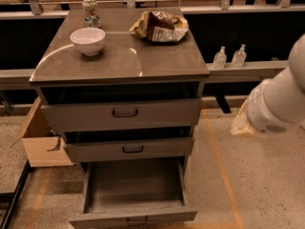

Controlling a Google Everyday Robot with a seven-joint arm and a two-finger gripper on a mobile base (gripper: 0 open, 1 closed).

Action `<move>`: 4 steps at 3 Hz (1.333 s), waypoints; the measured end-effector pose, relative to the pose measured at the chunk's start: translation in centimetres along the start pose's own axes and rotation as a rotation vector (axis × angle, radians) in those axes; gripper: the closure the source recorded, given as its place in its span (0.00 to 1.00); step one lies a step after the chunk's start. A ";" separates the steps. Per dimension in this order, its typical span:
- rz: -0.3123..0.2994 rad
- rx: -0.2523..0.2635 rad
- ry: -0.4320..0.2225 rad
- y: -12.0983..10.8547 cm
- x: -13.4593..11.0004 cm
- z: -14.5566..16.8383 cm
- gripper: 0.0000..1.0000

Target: Close bottom drawer

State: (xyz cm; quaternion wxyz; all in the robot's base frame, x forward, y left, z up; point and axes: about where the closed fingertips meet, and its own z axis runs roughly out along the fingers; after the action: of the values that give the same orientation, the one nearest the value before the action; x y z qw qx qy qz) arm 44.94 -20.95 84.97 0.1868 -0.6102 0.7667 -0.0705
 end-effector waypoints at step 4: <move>-0.045 0.052 -0.103 2.2 -3.3 15.1 1.00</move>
Offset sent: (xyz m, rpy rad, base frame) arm 0.0927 0.0987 -0.2033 0.1455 -0.1793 0.0831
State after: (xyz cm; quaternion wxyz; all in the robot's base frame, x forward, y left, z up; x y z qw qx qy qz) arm 49.19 -15.47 71.01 0.2403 -0.6252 0.7399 -0.0631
